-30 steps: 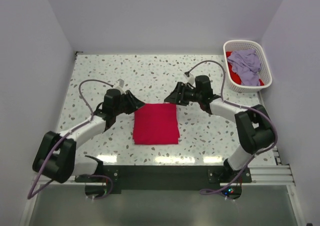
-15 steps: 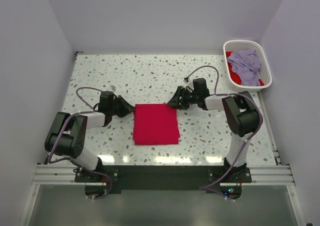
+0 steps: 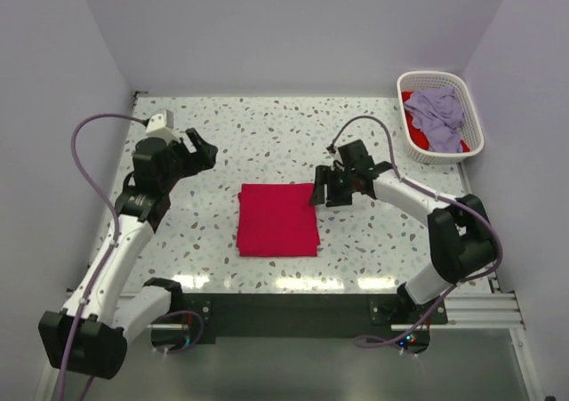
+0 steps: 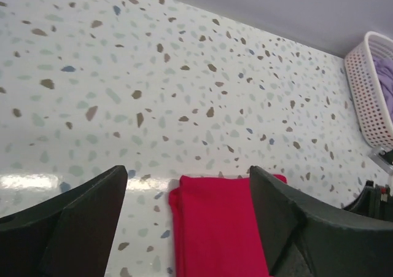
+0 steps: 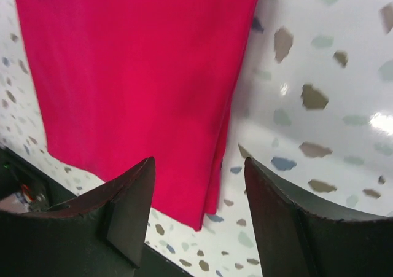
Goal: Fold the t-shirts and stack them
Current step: Neatly place the folded tshirt to the corner
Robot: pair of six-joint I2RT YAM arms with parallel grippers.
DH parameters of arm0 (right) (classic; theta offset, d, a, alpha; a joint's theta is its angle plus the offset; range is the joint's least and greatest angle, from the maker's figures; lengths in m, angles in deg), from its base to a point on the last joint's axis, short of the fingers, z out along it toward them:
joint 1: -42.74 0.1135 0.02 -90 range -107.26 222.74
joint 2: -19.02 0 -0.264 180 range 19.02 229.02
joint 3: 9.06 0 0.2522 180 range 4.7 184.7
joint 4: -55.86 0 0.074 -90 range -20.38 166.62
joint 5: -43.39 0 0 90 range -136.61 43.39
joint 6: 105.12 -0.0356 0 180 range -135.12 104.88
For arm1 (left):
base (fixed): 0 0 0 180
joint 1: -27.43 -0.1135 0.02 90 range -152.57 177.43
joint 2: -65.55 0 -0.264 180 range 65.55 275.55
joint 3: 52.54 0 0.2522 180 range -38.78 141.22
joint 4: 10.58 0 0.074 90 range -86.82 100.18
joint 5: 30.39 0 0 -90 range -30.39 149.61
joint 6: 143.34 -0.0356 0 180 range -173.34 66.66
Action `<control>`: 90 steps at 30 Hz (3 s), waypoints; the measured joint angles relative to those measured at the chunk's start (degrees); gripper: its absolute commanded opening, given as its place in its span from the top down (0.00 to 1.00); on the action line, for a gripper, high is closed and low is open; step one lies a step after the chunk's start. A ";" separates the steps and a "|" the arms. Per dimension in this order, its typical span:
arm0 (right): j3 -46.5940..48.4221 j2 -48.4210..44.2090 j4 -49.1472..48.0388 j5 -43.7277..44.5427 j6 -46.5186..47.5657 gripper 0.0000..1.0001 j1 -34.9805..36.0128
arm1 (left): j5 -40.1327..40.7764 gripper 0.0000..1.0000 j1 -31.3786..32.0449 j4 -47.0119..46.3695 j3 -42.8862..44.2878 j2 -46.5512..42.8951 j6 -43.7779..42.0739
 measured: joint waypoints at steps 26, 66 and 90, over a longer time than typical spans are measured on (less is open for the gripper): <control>7.82 11.76 14.10 15.67 2.64 1.00 8.31 | 16.76 0.00 0.00 7.85 -5.51 -8.63 -10.82; 20.50 11.74 29.75 51.06 17.14 0.34 -21.51 | 22.71 0.00 9.84 8.48 -5.79 -11.72 -12.52; 8.48 12.22 21.62 33.38 16.17 0.76 -13.68 | 22.60 0.00 9.84 9.03 -5.79 -11.37 -12.52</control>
